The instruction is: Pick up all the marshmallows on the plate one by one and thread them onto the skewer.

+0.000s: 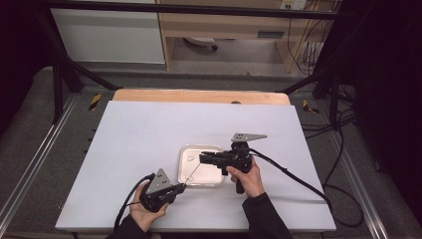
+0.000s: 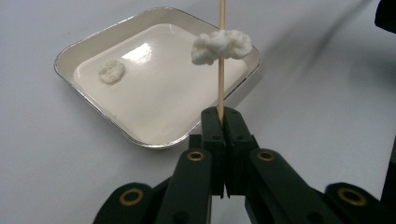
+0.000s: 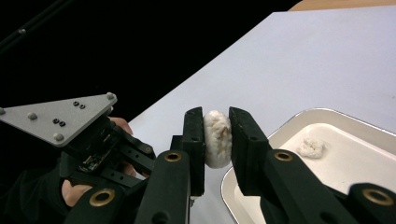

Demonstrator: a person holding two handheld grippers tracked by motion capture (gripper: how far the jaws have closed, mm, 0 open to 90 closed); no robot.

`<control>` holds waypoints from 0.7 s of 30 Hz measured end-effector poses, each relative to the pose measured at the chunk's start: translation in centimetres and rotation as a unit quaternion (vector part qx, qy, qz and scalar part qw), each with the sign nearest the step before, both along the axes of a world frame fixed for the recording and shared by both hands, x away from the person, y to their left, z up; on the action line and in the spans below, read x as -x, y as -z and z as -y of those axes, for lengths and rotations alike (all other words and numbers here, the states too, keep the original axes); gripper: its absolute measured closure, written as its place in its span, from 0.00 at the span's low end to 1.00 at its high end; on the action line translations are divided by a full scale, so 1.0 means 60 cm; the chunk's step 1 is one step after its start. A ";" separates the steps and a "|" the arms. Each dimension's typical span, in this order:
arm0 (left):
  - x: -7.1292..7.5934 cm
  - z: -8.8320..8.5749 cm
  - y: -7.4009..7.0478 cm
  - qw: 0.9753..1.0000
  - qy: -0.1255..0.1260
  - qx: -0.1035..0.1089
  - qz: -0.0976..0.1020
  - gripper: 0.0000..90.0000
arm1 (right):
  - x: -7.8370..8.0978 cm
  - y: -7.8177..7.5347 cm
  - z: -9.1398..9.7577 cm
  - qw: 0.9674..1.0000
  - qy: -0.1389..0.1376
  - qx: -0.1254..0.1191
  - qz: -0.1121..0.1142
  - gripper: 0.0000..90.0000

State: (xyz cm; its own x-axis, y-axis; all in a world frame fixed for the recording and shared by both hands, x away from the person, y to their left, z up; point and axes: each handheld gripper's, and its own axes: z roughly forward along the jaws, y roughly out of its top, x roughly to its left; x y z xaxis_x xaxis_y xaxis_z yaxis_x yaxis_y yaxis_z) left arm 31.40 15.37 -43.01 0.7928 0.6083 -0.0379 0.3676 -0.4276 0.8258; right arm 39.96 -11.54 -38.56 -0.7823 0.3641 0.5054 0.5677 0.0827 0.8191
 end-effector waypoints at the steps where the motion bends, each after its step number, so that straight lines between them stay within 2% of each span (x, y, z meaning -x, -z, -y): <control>1: 0.000 0.000 0.000 1.000 0.001 0.001 0.000 0.99 | 0.000 0.001 0.000 1.000 -0.002 0.000 0.000 0.86; 18: 0.000 0.004 0.000 1.000 -0.001 0.014 -0.008 0.99 | 0.010 0.014 -0.011 1.000 -0.003 0.008 0.002 0.88; 20: 0.000 0.004 -0.001 1.000 0.001 0.023 -0.006 0.99 | 0.011 0.016 -0.012 1.000 -0.004 0.007 0.004 0.88; 21: -0.001 0.004 -0.006 0.999 0.004 0.036 -0.006 0.99 | 0.012 0.017 -0.014 1.000 -0.010 0.010 -0.001 0.88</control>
